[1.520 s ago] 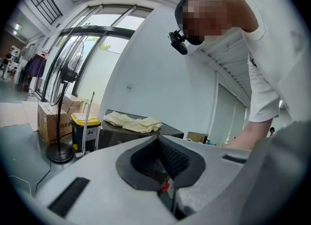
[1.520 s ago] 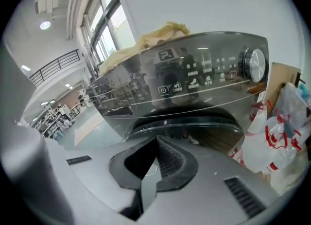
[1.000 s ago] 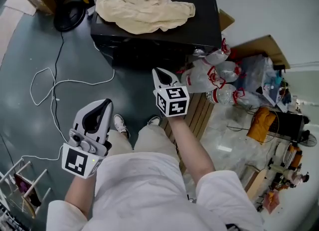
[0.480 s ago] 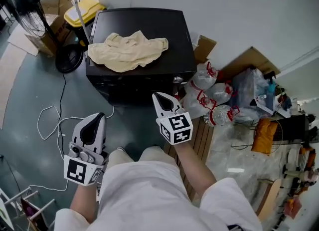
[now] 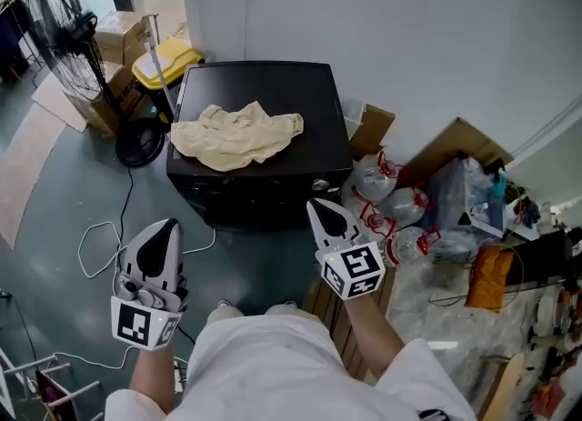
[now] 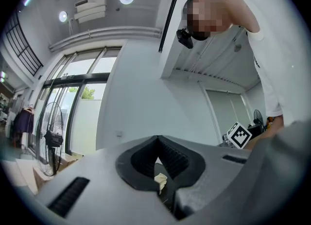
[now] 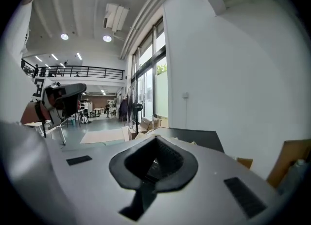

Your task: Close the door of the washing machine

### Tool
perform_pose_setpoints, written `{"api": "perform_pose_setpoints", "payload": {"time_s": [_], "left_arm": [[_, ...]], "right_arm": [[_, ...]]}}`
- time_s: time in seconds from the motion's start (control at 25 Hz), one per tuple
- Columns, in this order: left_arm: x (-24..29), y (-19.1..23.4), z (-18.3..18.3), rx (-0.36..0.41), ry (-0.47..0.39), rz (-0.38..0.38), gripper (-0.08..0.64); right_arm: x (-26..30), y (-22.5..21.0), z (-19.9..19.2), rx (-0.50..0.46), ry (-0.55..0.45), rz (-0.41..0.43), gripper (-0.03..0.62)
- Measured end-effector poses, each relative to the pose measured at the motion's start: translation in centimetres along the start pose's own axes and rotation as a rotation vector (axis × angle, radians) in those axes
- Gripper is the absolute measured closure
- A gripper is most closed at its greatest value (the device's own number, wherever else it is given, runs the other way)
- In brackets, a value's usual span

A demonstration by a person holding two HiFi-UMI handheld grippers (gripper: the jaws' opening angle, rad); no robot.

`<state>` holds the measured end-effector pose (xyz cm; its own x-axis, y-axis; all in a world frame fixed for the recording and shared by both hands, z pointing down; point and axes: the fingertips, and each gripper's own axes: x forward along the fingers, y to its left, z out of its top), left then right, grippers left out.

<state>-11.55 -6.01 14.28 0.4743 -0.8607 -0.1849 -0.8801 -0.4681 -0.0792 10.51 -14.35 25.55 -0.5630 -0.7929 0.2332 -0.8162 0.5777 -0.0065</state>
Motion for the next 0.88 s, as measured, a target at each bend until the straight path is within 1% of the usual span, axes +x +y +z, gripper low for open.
{"api": "perform_pose_setpoints", "payload": {"time_s": [0.2,0.36,0.52,0.64,0.72,0.88], "left_arm": [[-0.1,0.9,1.2,0.016,-0.016,0.056,0.555],[-0.7,2.0,1.8,0.011,-0.023,0.108,0.555],[-1.5,2.5,2.1,0.012,-0.026,0.145,0.555],[-2.2,2.8,1.8,0.005,-0.019,0.173,0.555],[-2.7,2.8,1.5,0.005,-0.01,0.178,0.555],[-3.7,3.6,1.4,0.004,0.0,0.201,0.555]], "right_arm": [[-3.4,-2.9,3.3,-0.02,-0.071,-0.056,0.595],[-5.9,-4.8,4.9,-0.035,-0.115,-0.102,0.595],[-7.9,-6.2,5.1,-0.038,-0.127,-0.153,0.595],[-9.2,-6.9,4.6,-0.023,-0.123,-0.204,0.595],[-9.9,-7.1,4.2,-0.018,-0.122,-0.232,0.595],[-10.5,-7.1,4.2,-0.028,-0.12,-0.26,0.594]]}}
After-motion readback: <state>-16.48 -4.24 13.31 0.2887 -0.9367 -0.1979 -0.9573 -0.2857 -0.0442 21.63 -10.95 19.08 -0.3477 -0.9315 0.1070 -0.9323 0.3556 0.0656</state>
